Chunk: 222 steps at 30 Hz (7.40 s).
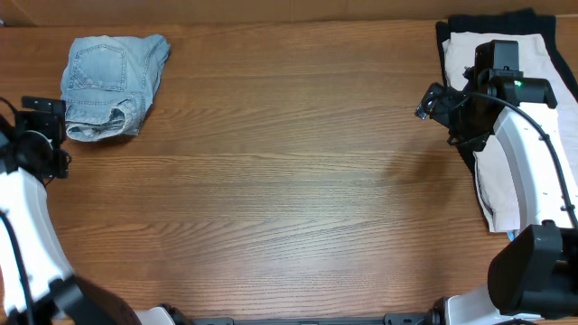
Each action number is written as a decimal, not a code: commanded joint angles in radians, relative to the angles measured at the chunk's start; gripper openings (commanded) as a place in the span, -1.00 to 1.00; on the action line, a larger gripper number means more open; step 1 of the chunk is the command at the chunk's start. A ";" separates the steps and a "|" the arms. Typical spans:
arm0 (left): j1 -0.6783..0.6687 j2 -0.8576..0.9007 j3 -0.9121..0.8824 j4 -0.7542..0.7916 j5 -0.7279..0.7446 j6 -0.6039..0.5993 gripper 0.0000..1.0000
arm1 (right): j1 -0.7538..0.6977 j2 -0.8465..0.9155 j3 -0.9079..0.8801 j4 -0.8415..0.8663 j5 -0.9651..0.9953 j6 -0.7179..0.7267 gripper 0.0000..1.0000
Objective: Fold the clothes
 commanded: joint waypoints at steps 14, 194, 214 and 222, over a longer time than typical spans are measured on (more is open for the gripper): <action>-0.082 -0.140 0.002 -0.210 -0.038 0.036 0.99 | -0.003 0.001 0.006 -0.008 0.009 -0.004 1.00; -0.722 0.040 0.464 -0.554 -0.415 0.546 1.00 | 0.046 -0.418 0.511 -0.578 0.096 -0.340 1.00; -0.722 0.040 0.463 -0.554 -0.415 0.546 1.00 | 0.047 -1.172 -0.804 0.787 -0.129 -0.335 1.00; -0.722 0.040 0.463 -0.554 -0.415 0.546 1.00 | 0.046 -1.484 -1.281 1.115 -0.103 -0.336 1.00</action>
